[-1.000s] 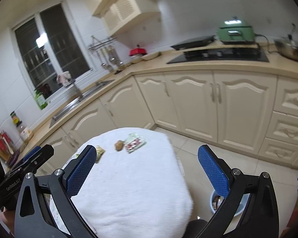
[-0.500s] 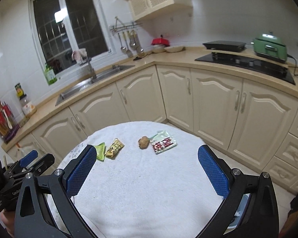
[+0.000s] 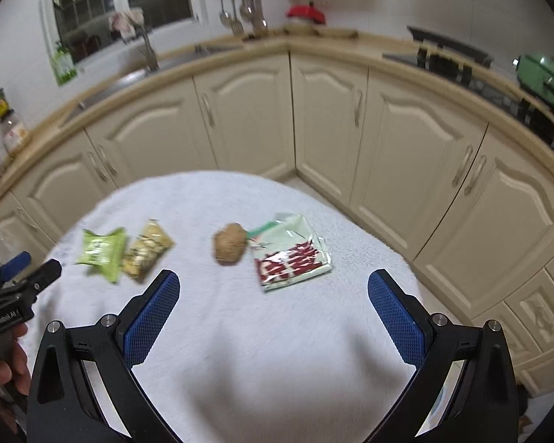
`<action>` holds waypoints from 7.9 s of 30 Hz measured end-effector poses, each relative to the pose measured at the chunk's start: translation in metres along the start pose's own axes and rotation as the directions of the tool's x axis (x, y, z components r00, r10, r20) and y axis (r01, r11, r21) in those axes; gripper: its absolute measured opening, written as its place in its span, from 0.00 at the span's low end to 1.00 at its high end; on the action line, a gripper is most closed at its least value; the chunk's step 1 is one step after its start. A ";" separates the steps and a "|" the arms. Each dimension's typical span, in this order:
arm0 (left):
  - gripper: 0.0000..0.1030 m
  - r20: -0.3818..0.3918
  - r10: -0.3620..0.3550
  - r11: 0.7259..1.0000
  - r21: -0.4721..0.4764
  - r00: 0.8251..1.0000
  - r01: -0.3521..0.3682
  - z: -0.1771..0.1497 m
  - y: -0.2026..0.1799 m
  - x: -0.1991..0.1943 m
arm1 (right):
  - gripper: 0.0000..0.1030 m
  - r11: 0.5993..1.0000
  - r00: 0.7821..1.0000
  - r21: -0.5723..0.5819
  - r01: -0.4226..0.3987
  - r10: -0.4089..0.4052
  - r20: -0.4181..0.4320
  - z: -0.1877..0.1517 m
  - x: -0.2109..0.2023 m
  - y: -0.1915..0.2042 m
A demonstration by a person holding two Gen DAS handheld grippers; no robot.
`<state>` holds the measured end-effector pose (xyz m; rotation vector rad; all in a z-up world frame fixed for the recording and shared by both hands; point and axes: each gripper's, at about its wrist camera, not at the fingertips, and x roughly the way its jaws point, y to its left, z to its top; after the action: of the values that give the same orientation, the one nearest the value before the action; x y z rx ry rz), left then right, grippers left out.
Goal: Collect trash
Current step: 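Move both tools back from the bin to the table, then grasp the green snack bag with the left tool while the right tool grasps the white-red printed bag, then carry both bags to the blue bin and open both tools to drop them, then move both tools back from the bin to the table, then grasp the yellow bread bag with the left tool while the right tool grasps the brown bun, then carry the bread bag and bun to the blue bin and release both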
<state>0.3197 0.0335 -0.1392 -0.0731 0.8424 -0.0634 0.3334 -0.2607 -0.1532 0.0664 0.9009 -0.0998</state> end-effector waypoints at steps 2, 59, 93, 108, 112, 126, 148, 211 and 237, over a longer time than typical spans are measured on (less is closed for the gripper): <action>0.99 -0.037 0.012 1.000 0.014 0.999 -0.012 0.012 -0.010 0.029 | 1.00 1.000 0.999 -0.003 0.007 -0.007 -0.031 0.003 0.021 -0.009; 0.29 0.178 -0.306 0.938 0.221 0.935 0.265 -0.038 -0.141 -0.059 | 0.73 0.974 0.969 0.210 -0.089 0.036 0.244 -0.100 -0.187 -0.104; 0.30 -0.263 -0.465 0.682 0.503 0.845 0.531 -0.112 -0.419 0.030 | 0.73 0.770 0.977 0.634 0.067 -0.178 0.114 -0.230 -0.177 -0.325; 0.93 -0.395 -0.310 0.695 0.527 0.865 0.490 -0.073 -0.527 0.136 | 0.94 0.685 0.994 0.720 0.111 -0.088 -0.071 -0.264 -0.078 -0.376; 0.97 -0.346 -0.320 0.704 0.536 0.882 0.466 -0.073 -0.517 0.125 | 1.00 0.678 0.991 0.724 0.131 -0.116 -0.070 -0.264 -0.088 -0.373; 0.99 -0.149 -0.452 0.743 0.483 0.880 0.464 -0.053 -0.382 -0.002 | 1.00 0.729 0.979 0.674 0.118 -0.200 0.045 -0.216 -0.160 -0.317; 0.99 0.202 -0.365 0.911 0.279 0.909 0.304 -0.050 -0.105 -0.147 | 1.00 0.944 0.954 0.330 -0.016 -0.085 0.289 -0.091 -0.217 -0.106; 0.29 -0.030 -0.166 0.984 0.066 0.986 0.168 0.071 -0.090 0.141 | 0.33 0.991 0.990 0.038 -0.131 0.133 -0.043 -0.014 0.041 0.039; 0.29 0.243 -0.374 0.920 0.214 0.895 0.327 -0.085 -0.151 -0.110 | 0.33 0.972 0.942 0.205 -0.118 0.044 0.333 -0.093 -0.224 -0.084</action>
<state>0.1790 -0.1110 -0.1006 -0.0731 0.5287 -0.4574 0.1133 -0.3215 -0.0358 0.2884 0.5511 -0.1305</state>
